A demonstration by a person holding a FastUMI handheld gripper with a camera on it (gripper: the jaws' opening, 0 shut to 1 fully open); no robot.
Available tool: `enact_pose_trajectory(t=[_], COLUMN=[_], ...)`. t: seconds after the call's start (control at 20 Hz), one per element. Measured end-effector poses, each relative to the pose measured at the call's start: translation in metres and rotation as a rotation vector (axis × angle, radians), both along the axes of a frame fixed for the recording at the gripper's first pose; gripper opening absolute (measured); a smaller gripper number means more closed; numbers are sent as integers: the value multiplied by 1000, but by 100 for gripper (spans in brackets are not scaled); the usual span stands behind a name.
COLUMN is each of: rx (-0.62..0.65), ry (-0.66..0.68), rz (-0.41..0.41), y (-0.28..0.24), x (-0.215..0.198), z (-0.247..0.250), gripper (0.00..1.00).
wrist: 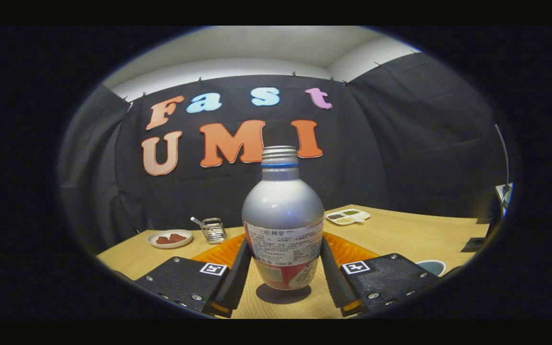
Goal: Take the bottle from table, then pour the juice into the cup, finally place the bottle on the coaster
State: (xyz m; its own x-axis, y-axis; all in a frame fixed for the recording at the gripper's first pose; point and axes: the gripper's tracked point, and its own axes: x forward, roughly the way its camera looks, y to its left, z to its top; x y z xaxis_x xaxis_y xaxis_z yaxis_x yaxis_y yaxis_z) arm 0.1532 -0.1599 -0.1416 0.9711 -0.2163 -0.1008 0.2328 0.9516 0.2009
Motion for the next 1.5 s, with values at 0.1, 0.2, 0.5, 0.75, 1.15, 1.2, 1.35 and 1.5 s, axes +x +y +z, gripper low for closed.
enact_pose_trajectory(t=[0.1, 0.2, 0.5, 0.75, 1.15, 1.2, 1.35, 1.5], rx=[-56, -107, -125, -142, -86, -84, -93, -135], ry=[56, 106, 216, 245, 166, 150, 91, 35], rz=[22, 59, 172, 201, 194, 185, 191, 199], y=[8, 21, 43, 46, 41, 39, 43, 50], x=[6, 12, 24, 25, 5, 0, -16, -39], z=[-13, -25, -66, -79, -65, -56, -22, 16], gripper=[72, 72, 72, 74, 98, 97, 97, 97])
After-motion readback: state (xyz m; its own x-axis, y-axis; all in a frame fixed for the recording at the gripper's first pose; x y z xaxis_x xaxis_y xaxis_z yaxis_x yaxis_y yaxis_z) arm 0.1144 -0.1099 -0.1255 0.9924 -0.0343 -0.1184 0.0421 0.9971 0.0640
